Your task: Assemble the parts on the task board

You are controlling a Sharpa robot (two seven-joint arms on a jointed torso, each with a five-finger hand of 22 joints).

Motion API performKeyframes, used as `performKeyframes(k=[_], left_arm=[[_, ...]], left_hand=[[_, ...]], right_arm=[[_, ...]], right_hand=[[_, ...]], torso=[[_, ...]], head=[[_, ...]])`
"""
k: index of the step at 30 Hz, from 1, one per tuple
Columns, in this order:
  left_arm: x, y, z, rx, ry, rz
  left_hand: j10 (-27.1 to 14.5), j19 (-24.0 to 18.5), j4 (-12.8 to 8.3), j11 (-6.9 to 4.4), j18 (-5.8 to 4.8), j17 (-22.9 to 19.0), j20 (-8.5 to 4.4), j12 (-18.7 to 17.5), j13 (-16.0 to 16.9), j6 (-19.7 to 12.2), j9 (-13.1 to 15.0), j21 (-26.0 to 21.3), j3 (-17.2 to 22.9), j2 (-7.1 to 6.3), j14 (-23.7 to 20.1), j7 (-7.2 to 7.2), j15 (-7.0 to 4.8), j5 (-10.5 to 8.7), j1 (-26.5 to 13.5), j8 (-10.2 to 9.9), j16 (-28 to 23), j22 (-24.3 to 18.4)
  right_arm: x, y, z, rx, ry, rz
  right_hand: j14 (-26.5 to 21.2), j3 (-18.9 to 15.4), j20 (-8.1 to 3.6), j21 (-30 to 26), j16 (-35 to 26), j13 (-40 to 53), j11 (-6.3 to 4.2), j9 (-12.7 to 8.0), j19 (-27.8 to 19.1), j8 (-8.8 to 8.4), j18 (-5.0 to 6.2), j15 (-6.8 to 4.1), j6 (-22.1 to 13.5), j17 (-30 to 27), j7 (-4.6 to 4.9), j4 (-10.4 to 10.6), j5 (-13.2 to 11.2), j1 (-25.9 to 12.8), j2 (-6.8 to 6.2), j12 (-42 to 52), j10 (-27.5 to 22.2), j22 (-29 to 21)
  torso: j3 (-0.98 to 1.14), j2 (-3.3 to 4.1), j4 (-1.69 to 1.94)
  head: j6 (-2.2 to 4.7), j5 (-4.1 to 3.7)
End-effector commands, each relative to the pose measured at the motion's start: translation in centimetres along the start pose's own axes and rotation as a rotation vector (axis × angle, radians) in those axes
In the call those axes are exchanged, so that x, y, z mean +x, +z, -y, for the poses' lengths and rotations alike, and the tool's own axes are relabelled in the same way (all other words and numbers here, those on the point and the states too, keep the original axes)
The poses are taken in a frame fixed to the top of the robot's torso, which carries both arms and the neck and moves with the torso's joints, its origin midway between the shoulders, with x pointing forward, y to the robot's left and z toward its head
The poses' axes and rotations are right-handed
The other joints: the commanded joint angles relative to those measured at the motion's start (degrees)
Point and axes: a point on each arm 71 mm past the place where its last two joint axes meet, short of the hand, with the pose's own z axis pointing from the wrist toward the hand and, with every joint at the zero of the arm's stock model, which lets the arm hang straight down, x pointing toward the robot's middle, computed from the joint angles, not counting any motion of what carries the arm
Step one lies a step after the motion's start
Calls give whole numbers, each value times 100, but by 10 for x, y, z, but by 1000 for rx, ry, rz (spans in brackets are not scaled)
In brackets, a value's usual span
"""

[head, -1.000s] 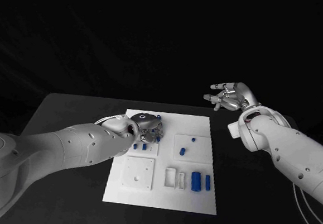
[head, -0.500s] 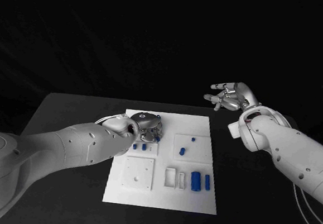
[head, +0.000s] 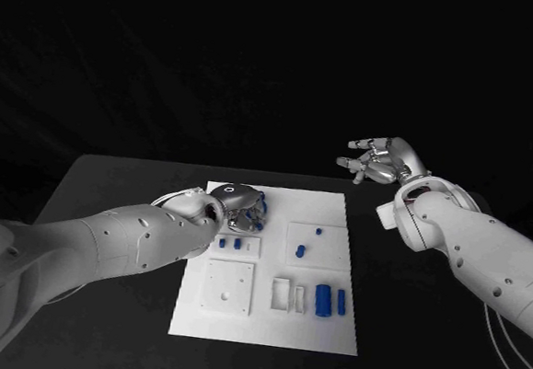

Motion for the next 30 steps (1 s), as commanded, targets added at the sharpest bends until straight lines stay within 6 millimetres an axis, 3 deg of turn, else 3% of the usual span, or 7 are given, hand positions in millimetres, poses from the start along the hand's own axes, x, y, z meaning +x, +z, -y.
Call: performKeyframes(k=[1,11,19,24,30], left_arm=[[-7,0,0,-14,-55,46],[-27,-10,-5,-35,-137,56],[-35,-26,-26,-85,-156,10],[-36,-33,-34,-104,-145,0],[-36,-35,-41,-120,-120,-13]], left_hand=[[25,27,0,-19,66,7,-19,-1,-3,41,5,28,-39,36,30,-1,5,21,0,35,19,115],[16,31,-10,-16,66,15,-19,-1,-3,35,4,33,-47,37,35,0,5,21,-4,36,20,114],[16,21,-21,-18,57,51,-21,0,-3,33,5,41,-69,54,41,-1,3,13,-20,37,56,116],[16,11,-34,-18,56,53,-22,0,-3,32,4,46,-74,53,32,0,3,14,-8,37,54,117],[18,8,-41,-17,57,54,-23,-1,-3,32,3,52,-76,56,32,1,2,15,0,36,54,118]], right_arm=[[0,0,0,-7,1,-6],[-3,-1,3,-2,-3,-2],[-6,-1,5,4,-7,1],[-7,-1,6,5,-8,3],[-7,-2,6,5,-8,3]], right_hand=[[-16,1,-6,-35,-17,-10,-8,6,28,-15,-74,-4,40,-5,20,-37,17,-27,42,-31,-23,-3],[-16,1,-6,-35,-17,-10,-8,6,28,-15,-74,-4,40,-5,20,-37,17,-27,42,-31,-23,-3],[-16,1,-6,-35,-17,-10,-8,6,28,-15,-74,-4,40,-5,20,-37,17,-27,42,-31,-23,-3],[-16,1,-6,-35,-17,-10,-8,6,28,-15,-74,-4,40,-5,20,-37,17,-27,42,-31,-23,-3],[-16,1,-6,-35,-17,-10,-8,6,28,-15,-74,-4,40,-5,20,-37,17,-27,42,-31,-23,-3]], torso=[[0,-4,7],[-2,-10,17],[1,-9,31],[-10,-6,22],[-1,-1,5]], head=[[3,5],[-12,9],[-47,-2],[-42,8],[-44,34]])
